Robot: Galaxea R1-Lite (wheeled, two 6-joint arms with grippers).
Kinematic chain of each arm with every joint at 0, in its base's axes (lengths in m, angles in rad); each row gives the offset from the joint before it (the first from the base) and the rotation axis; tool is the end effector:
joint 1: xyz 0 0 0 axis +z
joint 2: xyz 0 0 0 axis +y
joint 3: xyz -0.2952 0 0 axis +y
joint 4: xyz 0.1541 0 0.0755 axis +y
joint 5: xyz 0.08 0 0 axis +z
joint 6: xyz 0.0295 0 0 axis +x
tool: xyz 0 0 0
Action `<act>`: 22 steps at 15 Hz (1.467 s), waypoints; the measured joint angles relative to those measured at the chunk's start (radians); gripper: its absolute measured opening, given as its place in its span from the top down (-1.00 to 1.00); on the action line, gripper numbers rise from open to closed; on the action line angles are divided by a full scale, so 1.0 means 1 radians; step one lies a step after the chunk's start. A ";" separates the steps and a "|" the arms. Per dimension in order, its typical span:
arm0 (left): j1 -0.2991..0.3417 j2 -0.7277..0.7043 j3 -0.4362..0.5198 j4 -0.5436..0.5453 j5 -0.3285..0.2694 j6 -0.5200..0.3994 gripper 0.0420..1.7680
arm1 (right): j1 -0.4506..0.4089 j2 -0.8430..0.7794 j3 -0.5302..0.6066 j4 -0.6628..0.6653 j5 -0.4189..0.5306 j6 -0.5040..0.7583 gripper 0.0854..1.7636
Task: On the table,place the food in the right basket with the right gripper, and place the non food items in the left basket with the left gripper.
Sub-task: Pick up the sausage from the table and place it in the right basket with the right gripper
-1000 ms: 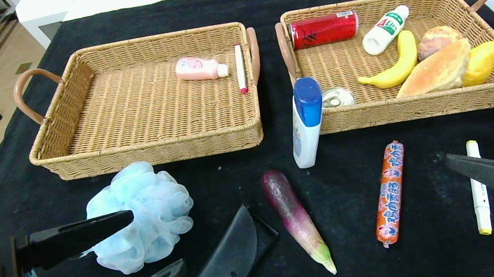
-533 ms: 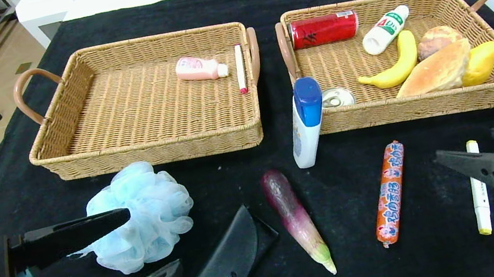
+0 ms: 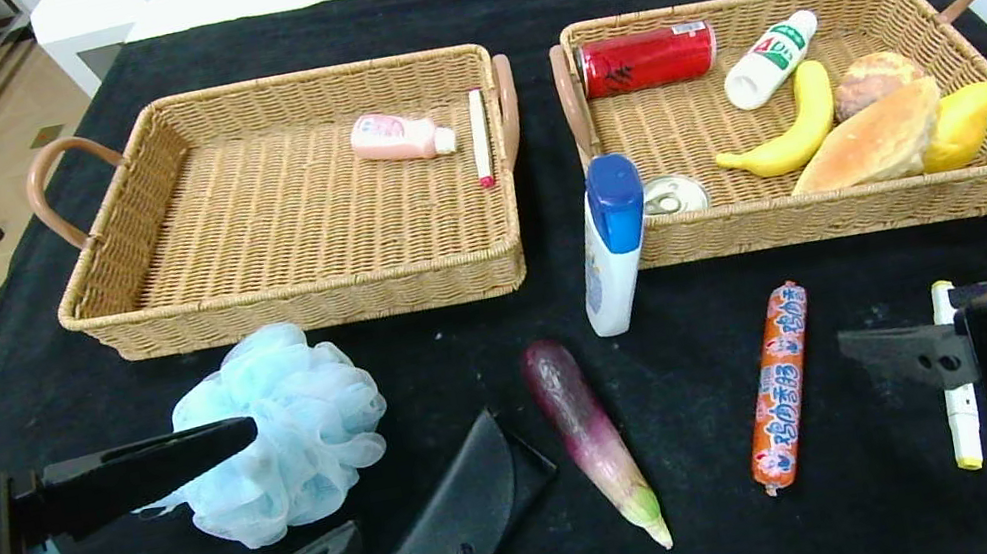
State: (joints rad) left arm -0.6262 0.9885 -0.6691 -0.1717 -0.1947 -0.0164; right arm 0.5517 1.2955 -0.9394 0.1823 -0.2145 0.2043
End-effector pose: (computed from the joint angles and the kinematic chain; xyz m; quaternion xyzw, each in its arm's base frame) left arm 0.0902 -0.0723 0.2538 0.0083 0.0753 -0.3973 0.9145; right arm 0.1599 0.0911 0.2453 -0.0020 0.2619 0.1358 0.9555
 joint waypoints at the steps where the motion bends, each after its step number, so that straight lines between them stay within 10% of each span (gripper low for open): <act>1: 0.000 0.000 0.000 0.000 0.000 0.000 -0.94 | 0.015 0.021 -0.055 0.051 -0.029 0.059 -0.94; 7: 0.000 -0.001 0.000 -0.001 0.001 -0.001 -0.94 | 0.083 0.236 -0.400 0.418 -0.103 0.483 -0.94; 22: 0.000 -0.005 0.002 0.000 0.001 0.000 -0.94 | 0.082 0.429 -0.458 0.412 -0.112 0.615 -0.94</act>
State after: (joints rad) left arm -0.6264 0.9838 -0.6668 -0.1721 -0.1938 -0.0164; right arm 0.6334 1.7243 -1.3974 0.5940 -0.3262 0.8196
